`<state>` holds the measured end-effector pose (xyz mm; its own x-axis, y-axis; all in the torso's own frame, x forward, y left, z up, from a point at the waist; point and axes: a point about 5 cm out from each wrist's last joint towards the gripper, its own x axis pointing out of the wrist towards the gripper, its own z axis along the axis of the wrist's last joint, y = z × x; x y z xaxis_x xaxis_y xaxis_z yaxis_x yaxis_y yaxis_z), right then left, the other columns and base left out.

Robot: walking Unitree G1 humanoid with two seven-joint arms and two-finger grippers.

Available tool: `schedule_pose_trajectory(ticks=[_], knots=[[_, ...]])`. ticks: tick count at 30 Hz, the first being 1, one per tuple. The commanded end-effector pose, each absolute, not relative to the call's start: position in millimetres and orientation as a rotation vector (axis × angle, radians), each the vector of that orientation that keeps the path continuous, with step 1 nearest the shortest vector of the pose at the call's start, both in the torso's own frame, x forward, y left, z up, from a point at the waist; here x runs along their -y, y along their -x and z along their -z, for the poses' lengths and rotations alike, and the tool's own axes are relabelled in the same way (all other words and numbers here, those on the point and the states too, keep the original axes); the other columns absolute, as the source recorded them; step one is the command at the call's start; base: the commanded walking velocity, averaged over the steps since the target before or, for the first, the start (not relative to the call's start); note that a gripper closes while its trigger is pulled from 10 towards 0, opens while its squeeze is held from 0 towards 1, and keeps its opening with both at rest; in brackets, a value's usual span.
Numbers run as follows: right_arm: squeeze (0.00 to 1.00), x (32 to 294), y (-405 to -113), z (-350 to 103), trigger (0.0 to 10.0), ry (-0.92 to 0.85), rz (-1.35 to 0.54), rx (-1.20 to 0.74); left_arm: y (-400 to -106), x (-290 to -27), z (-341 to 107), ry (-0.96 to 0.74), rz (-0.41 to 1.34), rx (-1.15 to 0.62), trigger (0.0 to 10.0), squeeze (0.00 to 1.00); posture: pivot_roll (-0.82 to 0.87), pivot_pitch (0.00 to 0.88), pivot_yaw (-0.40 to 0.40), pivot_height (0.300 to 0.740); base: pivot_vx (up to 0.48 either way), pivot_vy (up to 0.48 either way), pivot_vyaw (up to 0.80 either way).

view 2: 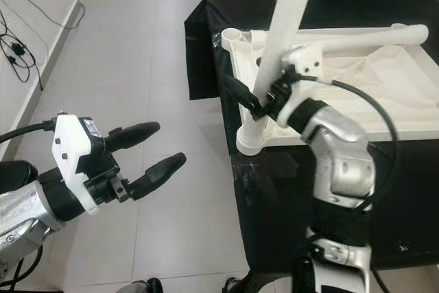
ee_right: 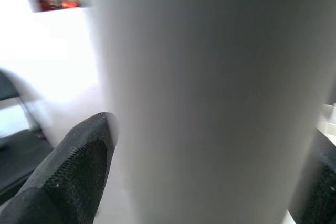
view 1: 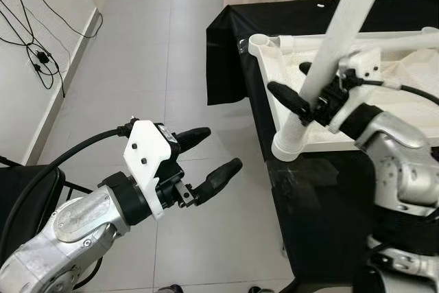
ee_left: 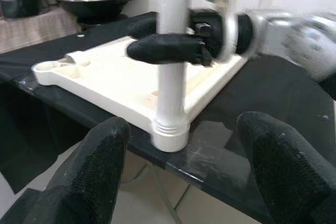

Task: Building children table

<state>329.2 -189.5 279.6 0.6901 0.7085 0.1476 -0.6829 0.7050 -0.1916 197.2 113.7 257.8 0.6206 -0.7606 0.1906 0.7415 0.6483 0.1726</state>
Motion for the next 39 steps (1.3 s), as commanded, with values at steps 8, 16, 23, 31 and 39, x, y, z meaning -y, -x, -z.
schedule_pose_trajectory(ticks=[8, 16, 23, 31, 39], knots=[[0.00, 183.9, -346.7, -298.0, 10.0, 0.158, -1.027, 0.243, -185.2, -116.2, -259.5, -0.098, 0.863, 0.241, 10.0, 0.00, 0.16, 0.275, 0.002, 0.740, 0.000, 0.000, 0.00], [0.00, 192.8, -355.9, -304.5, 2.1, 0.179, -1.182, 0.196, -180.1, -120.1, -263.9, -0.107, 0.851, 0.240, 10.0, 0.00, 0.17, 0.298, 0.005, 0.740, 0.000, 0.000, 0.00], [0.00, 196.9, -357.8, -308.0, 0.0, 0.180, -1.237, 0.201, -180.9, -119.7, -264.0, -0.103, 0.857, 0.234, 10.0, 0.00, 0.16, 0.298, 0.011, 0.740, 0.000, 0.000, 0.00], [0.00, 212.1, -357.6, -309.2, 0.0, 0.243, -1.049, 0.247, -184.5, -119.5, -263.9, -0.102, 0.858, 0.232, 10.0, 0.00, 0.13, 0.272, 0.003, 0.740, 0.000, 0.000, 0.00], [0.00, 184.2, -317.8, -241.7, 0.0, 0.046, -0.277, 0.136, -188.3, -119.1, -260.2, -0.092, 0.853, 0.229, 10.0, 0.00, 0.07, 0.260, 0.004, 0.740, 0.000, 0.000, 0.00]])
